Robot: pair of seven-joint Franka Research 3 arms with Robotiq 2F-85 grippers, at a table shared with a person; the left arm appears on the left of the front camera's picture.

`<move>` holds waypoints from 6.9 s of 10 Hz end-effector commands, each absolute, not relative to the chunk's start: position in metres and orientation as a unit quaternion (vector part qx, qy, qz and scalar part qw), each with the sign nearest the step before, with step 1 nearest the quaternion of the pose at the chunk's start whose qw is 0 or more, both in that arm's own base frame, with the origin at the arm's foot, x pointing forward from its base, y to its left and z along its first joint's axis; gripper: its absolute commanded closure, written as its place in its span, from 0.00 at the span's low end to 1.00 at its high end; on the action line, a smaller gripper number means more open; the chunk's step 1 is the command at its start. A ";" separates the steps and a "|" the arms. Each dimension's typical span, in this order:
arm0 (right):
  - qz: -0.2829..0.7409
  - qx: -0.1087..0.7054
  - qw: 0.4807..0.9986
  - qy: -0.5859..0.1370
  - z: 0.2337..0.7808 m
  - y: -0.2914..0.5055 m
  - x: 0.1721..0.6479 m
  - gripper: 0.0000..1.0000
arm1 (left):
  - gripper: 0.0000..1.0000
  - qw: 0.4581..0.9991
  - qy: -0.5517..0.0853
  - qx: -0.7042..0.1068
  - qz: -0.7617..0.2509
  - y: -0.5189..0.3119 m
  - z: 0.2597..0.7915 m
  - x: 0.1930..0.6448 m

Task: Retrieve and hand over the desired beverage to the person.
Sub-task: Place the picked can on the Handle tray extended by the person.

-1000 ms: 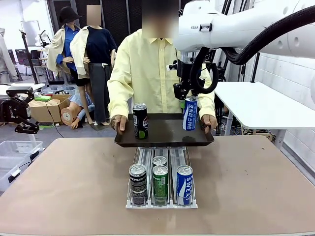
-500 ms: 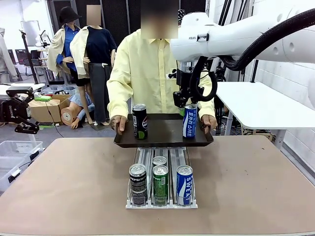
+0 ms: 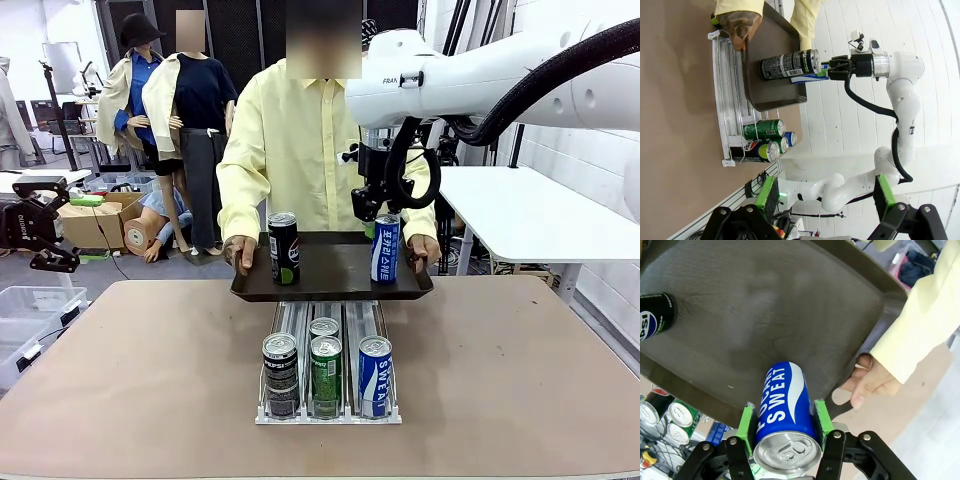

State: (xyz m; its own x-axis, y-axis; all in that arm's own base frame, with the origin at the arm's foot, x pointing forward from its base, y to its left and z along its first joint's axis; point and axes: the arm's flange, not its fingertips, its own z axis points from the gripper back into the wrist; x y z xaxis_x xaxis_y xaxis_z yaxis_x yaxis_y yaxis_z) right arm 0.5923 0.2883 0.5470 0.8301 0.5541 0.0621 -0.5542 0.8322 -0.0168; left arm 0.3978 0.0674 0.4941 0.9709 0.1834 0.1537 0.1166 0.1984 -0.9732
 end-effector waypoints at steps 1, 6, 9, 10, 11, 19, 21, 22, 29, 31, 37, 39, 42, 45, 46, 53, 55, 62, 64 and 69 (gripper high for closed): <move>0.290 0.012 0.956 -0.041 0.551 0.287 0.594 1.00 | 0.00 0.761 -0.122 -0.636 0.022 0.068 0.496 0.396; 0.288 0.011 0.957 -0.035 0.553 0.288 0.595 0.64 | 0.00 0.761 -0.122 -0.636 0.022 0.068 0.496 0.396; 0.287 0.011 0.957 -0.037 0.556 0.287 0.595 0.05 | 0.00 0.761 -0.122 -0.636 0.022 0.068 0.496 0.396; 0.288 0.012 0.957 -0.038 0.556 0.286 0.595 0.00 | 0.00 0.761 -0.122 -0.636 0.022 0.068 0.496 0.396; 0.288 0.011 0.957 -0.038 0.557 0.286 0.595 0.00 | 0.00 0.761 -0.122 -0.636 0.022 0.068 0.496 0.396; 0.284 -0.012 0.957 -0.051 0.596 0.270 0.573 0.00 | 0.00 0.761 -0.122 -0.636 0.022 0.068 0.496 0.396; 0.277 -0.013 0.960 -0.043 0.598 0.267 0.572 0.00 | 0.00 0.761 -0.122 -0.636 0.022 0.068 0.496 0.396; 0.282 -0.005 0.958 -0.057 0.601 0.272 0.573 0.00 | 0.00 0.761 -0.122 -0.636 0.022 0.068 0.496 0.396; 0.282 -0.005 0.958 -0.057 0.601 0.272 0.573 0.00 | 0.00 0.761 -0.122 -0.636 0.022 0.068 0.496 0.396; 0.282 -0.005 0.958 -0.057 0.601 0.272 0.573 0.00 | 0.00 0.761 -0.122 -0.636 0.022 0.068 0.496 0.396; 0.234 0.079 0.966 -0.079 0.634 0.219 0.530 0.00 | 0.00 0.761 -0.122 -0.636 0.022 0.068 0.496 0.396; 0.199 0.131 0.967 -0.085 0.642 0.181 0.513 0.00 | 0.00 0.761 -0.122 -0.636 0.022 0.068 0.496 0.396; 0.168 0.279 0.940 -0.100 0.635 0.100 0.483 0.00 | 0.00 0.761 -0.122 -0.636 0.022 0.068 0.496 0.396; 0.115 0.403 0.899 -0.128 0.606 0.028 0.464 0.00 | 0.00 0.761 -0.122 -0.636 0.022 0.068 0.496 0.396; 0.101 0.451 0.876 -0.140 0.588 0.006 0.460 0.00 | 0.00 0.761 -0.122 -0.636 0.022 0.068 0.496 0.396; 0.025 0.653 0.742 -0.150 0.487 -0.065 0.423 0.00 | 0.00 0.761 -0.122 -0.636 0.022 0.068 0.496 0.396; 0.010 0.657 0.737 -0.159 0.468 -0.079 0.419 0.00 | 0.00 0.761 -0.122 -0.636 0.022 0.068 0.496 0.396; 0.000 0.649 0.747 -0.147 0.468 -0.084 0.419 0.00 | 0.00 0.761 -0.122 -0.636 0.022 0.068 0.496 0.396; 0.000 0.649 0.747 -0.147 0.468 -0.084 0.419 0.00 | 0.00 0.761 -0.122 -0.636 0.022 0.068 0.496 0.396; 0.000 0.649 0.747 -0.147 0.468 -0.084 0.419 0.00 | 0.00 0.761 -0.122 -0.636 0.022 0.068 0.496 0.396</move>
State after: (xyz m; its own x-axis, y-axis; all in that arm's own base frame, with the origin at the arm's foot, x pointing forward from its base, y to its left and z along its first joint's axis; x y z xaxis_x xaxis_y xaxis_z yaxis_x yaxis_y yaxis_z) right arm 0.4196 -0.0851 0.4669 0.9568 -0.1900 0.2202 -0.1881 0.1731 0.9668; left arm 0.3976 0.0678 0.4941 0.9707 0.1845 0.1539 0.1165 0.1985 -0.9732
